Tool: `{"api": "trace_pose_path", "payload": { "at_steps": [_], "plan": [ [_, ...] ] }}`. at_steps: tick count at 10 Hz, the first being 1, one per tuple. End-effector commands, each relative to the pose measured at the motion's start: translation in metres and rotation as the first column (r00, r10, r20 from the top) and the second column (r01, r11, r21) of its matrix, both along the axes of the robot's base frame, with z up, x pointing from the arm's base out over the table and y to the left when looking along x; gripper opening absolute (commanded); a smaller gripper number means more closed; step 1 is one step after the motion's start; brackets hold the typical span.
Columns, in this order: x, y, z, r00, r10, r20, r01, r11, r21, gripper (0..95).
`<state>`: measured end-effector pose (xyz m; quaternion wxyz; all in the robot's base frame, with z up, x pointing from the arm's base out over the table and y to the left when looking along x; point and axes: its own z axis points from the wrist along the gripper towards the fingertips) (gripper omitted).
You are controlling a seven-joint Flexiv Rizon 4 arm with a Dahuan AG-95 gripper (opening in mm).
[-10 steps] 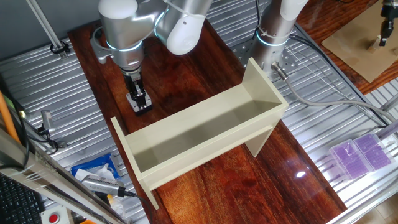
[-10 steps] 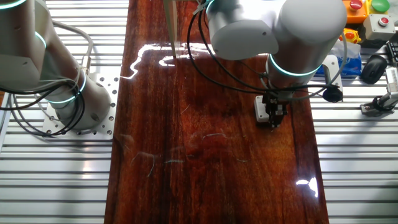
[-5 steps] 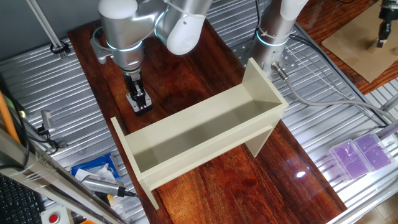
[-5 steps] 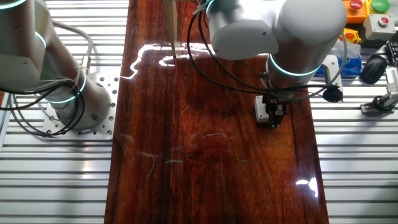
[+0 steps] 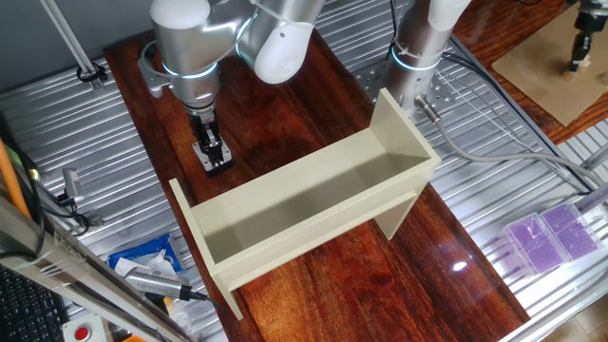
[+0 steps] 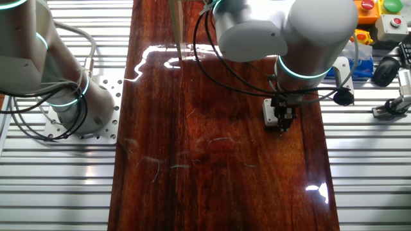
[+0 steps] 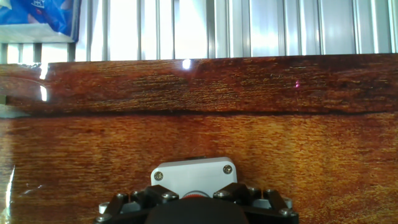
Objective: Take the object down from the shelf
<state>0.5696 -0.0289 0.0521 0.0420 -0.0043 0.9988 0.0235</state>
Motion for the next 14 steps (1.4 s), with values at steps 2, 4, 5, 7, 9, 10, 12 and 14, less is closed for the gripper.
{"api": "trace_pose_path", "payload": {
  "at_steps": [2, 4, 5, 7, 9, 10, 12, 14],
  "plan": [
    [-0.001, 0.001, 0.001, 0.998, 0.056, 0.016, -0.056, 0.998, 0.014, 95.0],
    [-0.001, 0.001, 0.006, 0.998, 0.062, 0.01, -0.062, 0.998, 0.013, 95.0],
    [-0.003, 0.001, 0.015, 0.997, 0.072, 0.003, -0.072, 0.997, 0.012, 95.0],
    [-0.006, -0.006, 0.029, 0.994, 0.106, -0.007, -0.106, 0.994, 0.011, 95.0],
    [-0.014, -0.022, 0.047, 0.987, 0.158, -0.029, -0.157, 0.987, 0.01, 76.0],
    [-0.018, -0.031, 0.052, 0.983, 0.18, -0.043, -0.179, 0.984, 0.012, 57.0],
    [-0.028, -0.049, 0.063, 0.973, 0.221, -0.072, -0.221, 0.975, 0.011, 0.0],
    [-0.032, -0.054, 0.067, 0.963, 0.255, -0.088, -0.255, 0.967, 0.015, 0.0]
  ]
}}
